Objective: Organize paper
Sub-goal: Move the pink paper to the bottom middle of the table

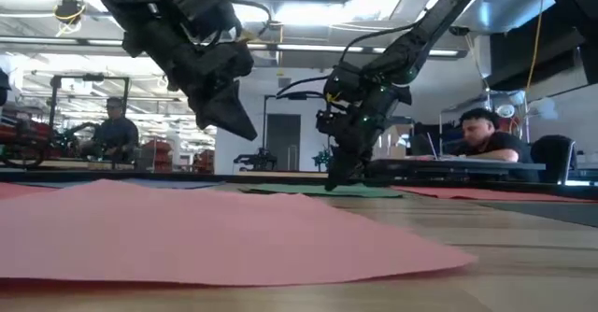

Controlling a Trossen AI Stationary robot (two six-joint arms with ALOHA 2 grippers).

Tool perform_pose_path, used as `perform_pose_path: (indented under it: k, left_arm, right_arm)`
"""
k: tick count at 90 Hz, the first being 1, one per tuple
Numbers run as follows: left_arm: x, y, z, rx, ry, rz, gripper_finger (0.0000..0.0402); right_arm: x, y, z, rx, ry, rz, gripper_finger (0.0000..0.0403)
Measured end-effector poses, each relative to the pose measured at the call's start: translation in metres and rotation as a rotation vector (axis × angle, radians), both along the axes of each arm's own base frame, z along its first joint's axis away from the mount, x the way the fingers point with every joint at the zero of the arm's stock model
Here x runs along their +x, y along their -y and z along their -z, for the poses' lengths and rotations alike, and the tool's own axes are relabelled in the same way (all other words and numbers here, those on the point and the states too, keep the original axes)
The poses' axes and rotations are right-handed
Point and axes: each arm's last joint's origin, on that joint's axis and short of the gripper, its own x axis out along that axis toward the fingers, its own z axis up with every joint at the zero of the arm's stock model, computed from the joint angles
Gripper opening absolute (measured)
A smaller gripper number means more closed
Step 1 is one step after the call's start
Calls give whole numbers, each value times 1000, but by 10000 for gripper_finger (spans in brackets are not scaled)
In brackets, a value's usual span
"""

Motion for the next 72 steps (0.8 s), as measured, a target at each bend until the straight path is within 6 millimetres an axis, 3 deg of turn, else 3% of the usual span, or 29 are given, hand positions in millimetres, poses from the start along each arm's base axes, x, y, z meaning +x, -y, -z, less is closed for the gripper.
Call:
perform_pose_path:
  k: [19, 37, 47, 72]
  left_arm:
    - [0, 8, -2, 21, -1, 17, 0]
    - [-4, 15, -16, 49, 66, 24, 0]
    - [-16, 23, -19, 38, 161, 30, 0]
    - [-63, 46, 4, -49, 332, 11, 0]
  right_arm:
    - [1, -14, -32, 22, 98, -100, 0]
    - [17, -71, -40, 31, 110, -315, 0]
    - [26, -106, -40, -6, 110, -397, 0]
    - [41, -170, -39, -55, 160, -440, 0]
